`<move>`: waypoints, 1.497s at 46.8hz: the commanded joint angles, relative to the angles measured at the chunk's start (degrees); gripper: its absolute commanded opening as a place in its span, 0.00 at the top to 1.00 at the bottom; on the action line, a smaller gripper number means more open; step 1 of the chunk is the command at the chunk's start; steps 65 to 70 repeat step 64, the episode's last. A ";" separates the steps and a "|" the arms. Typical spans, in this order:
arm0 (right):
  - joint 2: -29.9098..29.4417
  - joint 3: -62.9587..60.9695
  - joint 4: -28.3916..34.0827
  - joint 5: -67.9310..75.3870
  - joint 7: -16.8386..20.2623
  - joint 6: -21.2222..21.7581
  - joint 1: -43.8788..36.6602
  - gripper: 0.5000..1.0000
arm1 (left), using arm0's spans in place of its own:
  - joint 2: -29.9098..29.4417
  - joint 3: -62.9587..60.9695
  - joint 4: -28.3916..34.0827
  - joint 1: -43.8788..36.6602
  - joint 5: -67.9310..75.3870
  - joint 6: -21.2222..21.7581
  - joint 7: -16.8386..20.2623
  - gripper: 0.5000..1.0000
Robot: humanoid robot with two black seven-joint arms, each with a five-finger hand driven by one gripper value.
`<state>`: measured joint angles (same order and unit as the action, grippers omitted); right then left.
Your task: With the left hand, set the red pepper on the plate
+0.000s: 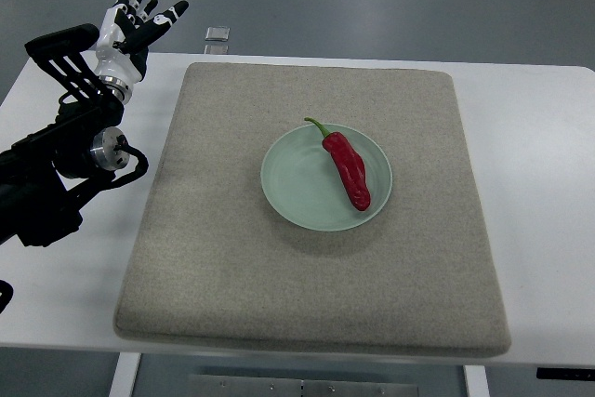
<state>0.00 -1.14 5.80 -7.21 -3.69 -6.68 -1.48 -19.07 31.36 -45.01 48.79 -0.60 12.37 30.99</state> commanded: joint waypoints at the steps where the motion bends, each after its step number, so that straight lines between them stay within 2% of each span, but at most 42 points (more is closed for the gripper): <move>1: 0.00 0.00 0.00 0.00 0.00 0.00 0.07 0.14 | 0.43 2.74 0.01 -0.97 -0.10 -0.24 -0.05 0.01; 27: 0.00 0.00 0.00 0.00 0.00 0.00 -0.02 0.14 | 1.75 5.65 0.10 -3.00 -6.17 -4.37 -0.84 0.01; 36: 0.00 0.00 0.00 0.00 0.00 0.00 -0.02 0.14 | 1.84 5.65 0.19 -3.00 -8.98 -7.10 -0.93 0.01; 70: 0.00 0.09 0.61 -0.53 0.09 0.09 -0.11 0.14 | 2.37 6.00 0.27 -3.00 -12.05 -9.74 -1.72 0.01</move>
